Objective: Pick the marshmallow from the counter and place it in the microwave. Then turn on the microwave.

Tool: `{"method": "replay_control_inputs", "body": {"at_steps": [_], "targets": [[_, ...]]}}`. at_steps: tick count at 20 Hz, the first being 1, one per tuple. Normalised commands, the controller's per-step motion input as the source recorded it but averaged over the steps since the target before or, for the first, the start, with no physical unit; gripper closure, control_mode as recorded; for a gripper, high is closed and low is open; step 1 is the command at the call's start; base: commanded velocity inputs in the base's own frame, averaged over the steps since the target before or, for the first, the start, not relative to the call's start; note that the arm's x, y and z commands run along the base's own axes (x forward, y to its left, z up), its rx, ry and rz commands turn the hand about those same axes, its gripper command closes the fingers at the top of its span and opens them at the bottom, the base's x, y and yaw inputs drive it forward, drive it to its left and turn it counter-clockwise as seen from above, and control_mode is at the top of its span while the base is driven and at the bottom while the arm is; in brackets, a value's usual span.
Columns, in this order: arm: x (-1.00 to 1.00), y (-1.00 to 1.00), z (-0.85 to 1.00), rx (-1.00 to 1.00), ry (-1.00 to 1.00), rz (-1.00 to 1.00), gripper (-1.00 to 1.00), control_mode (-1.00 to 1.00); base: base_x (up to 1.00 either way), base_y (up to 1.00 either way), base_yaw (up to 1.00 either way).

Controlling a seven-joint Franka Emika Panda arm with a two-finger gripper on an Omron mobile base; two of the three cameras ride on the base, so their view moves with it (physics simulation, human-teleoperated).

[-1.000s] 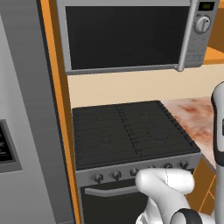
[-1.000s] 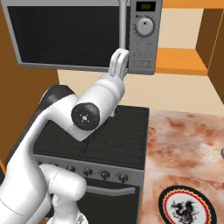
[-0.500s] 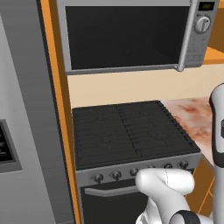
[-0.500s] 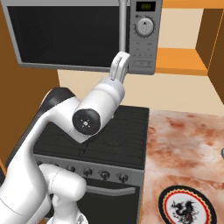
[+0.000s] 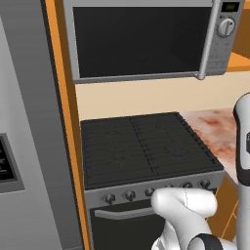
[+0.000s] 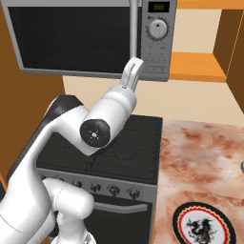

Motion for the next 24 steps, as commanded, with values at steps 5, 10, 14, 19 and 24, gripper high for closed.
{"method": "replay_control_inputs", "body": {"at_steps": [5, 10, 14, 19, 24], "targets": [[0.07, -0.04, -0.09, 0.03, 0.0, 0.0, 1.0, -1.0, 0.0, 0.0, 0.0], [0.1, -0.05, -0.06, 0.03, 0.0, 0.0, 1.0, -1.0, 0.0, 0.0, 0.0], [0.15, -0.08, -0.05, 0.03, 0.0, 0.0, 1.0, -1.0, 0.0, 0.0, 0.0], [0.23, -0.06, -0.05, 0.03, 0.0, 0.0, 1.0, -1.0, 0.0, 0.0, 0.0], [0.23, -0.05, -0.04, 0.03, 0.0, 0.0, 1.0, -1.0, 0.0, 0.0, 0.0]]}}
